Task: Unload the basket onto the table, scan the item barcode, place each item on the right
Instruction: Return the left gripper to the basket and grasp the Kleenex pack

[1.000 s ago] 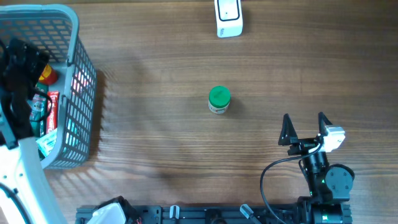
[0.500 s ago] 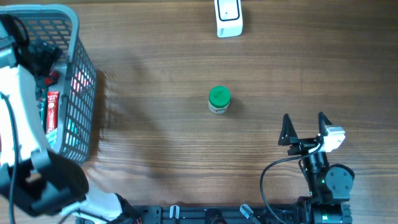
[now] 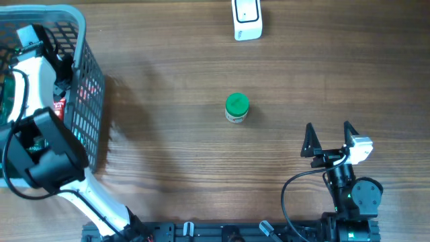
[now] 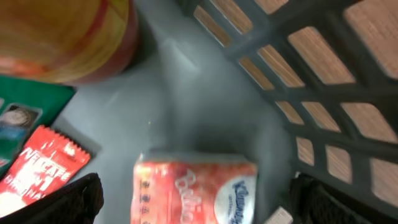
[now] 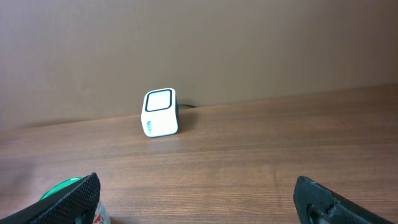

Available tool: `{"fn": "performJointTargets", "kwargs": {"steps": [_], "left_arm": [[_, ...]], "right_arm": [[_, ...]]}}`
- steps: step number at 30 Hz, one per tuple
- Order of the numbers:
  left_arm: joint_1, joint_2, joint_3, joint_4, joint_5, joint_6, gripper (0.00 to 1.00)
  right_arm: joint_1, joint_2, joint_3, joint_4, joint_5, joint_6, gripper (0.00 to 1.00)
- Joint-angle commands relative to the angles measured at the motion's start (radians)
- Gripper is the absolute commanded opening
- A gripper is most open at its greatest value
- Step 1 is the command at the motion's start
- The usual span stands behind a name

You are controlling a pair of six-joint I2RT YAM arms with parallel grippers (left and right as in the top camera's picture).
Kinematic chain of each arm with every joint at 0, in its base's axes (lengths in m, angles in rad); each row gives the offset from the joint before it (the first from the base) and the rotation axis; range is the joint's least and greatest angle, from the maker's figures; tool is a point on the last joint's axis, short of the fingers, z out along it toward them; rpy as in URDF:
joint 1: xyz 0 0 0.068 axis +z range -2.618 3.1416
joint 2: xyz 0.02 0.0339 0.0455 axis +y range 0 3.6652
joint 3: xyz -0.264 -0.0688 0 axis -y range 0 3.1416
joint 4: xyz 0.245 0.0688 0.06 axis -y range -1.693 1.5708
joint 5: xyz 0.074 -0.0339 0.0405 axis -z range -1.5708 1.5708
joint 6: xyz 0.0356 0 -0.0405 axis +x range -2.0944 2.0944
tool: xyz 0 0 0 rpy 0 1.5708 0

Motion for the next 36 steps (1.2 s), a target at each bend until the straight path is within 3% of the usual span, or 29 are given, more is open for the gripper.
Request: {"fn": "performJointTargets", "kwargs": {"steps": [1, 12, 17, 22, 29, 36], "left_arm": [[-0.038, 0.063, 0.000, 0.016, 0.024, 0.025, 1.00], [-0.060, 0.121, -0.001, -0.013, 0.034, 0.028, 0.99], [-0.060, 0.122, -0.001, -0.030, 0.066, 0.027, 0.64], [-0.060, 0.122, -0.001, -0.048, 0.065, 0.027, 0.47], [-0.059, 0.047, 0.013, -0.083, -0.010, 0.027, 0.44], [-0.058, -0.171, 0.044, -0.153, -0.079, 0.024, 0.47]], "right_arm": [[0.004, -0.008, -0.002, 0.005, 0.006, -0.010, 1.00], [0.004, -0.008, -0.002, 0.005, 0.006, -0.010, 1.00], [0.004, -0.008, -0.002, 0.004, 0.006, -0.010, 1.00], [0.004, -0.008, -0.002, 0.005, 0.006, -0.010, 0.99], [0.004, -0.008, -0.002, 0.004, 0.006, -0.010, 1.00], [0.004, -0.008, -0.002, 0.004, 0.006, -0.010, 1.00]]}}
